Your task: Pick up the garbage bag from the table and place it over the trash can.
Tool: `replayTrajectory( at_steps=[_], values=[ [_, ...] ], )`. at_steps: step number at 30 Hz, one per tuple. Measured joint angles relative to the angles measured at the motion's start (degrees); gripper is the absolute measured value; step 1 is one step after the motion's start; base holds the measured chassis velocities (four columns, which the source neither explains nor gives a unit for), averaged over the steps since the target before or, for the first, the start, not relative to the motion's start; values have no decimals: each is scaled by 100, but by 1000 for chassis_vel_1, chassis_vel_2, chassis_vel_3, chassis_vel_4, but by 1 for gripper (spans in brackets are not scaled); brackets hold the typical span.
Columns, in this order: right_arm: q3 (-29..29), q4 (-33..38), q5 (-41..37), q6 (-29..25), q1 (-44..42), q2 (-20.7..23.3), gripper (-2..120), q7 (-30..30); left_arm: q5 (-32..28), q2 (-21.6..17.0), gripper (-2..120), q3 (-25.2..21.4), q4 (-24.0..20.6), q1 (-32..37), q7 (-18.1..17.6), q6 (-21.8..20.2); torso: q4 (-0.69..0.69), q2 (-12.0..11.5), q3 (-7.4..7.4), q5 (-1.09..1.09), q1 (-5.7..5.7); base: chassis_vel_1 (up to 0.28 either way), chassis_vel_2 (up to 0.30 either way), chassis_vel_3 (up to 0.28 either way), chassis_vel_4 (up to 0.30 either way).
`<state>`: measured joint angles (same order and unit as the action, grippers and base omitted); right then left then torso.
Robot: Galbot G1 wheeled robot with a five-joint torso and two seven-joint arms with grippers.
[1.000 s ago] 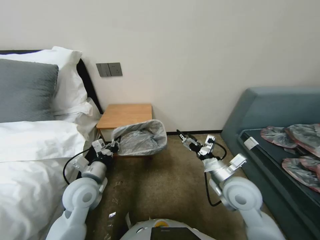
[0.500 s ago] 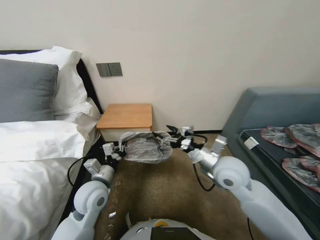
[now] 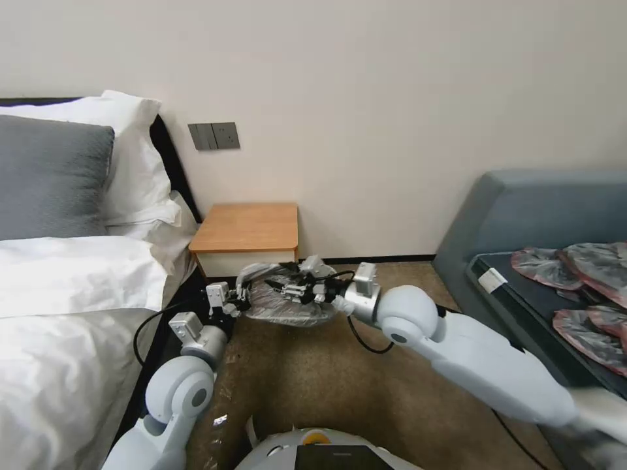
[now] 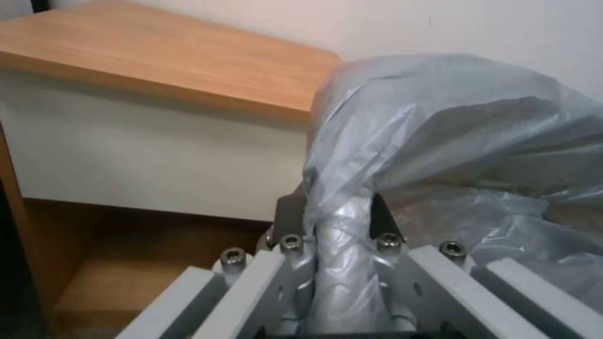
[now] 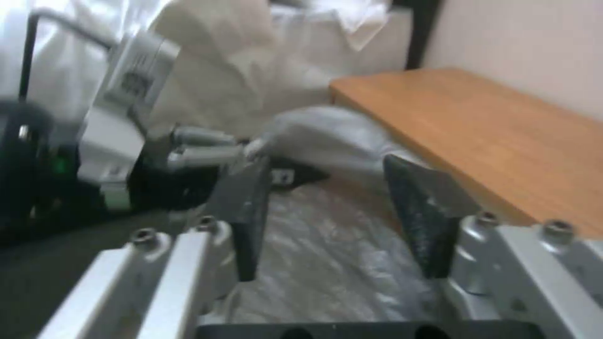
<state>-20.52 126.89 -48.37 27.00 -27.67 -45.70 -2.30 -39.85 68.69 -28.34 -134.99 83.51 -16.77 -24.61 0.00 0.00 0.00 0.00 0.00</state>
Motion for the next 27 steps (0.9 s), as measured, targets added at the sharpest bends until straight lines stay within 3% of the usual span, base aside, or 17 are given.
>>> replayTrajectory(
  at_steps=[7,13,23,27],
  values=[
    [-727,-160,95,187,663,51,24,-80,140,5,3,-24,-3,-17,2,-42,0,0,0,0,0,0,0,0,0],
    [-1268,-232,265,680,1296,113,0,27,271,-23,3,-72,-23,-44,46,-32,0,0,0,0,0,0,0,0,0],
    [-1796,-521,231,1473,1936,-170,0,537,431,-68,3,-79,-73,-91,139,9,0,0,0,0,0,0,0,0,0],
    [-2089,-685,110,1519,2152,-375,0,836,452,-89,3,-90,-122,-90,152,33,0,0,0,0,0,0,0,0,0]
  ],
)
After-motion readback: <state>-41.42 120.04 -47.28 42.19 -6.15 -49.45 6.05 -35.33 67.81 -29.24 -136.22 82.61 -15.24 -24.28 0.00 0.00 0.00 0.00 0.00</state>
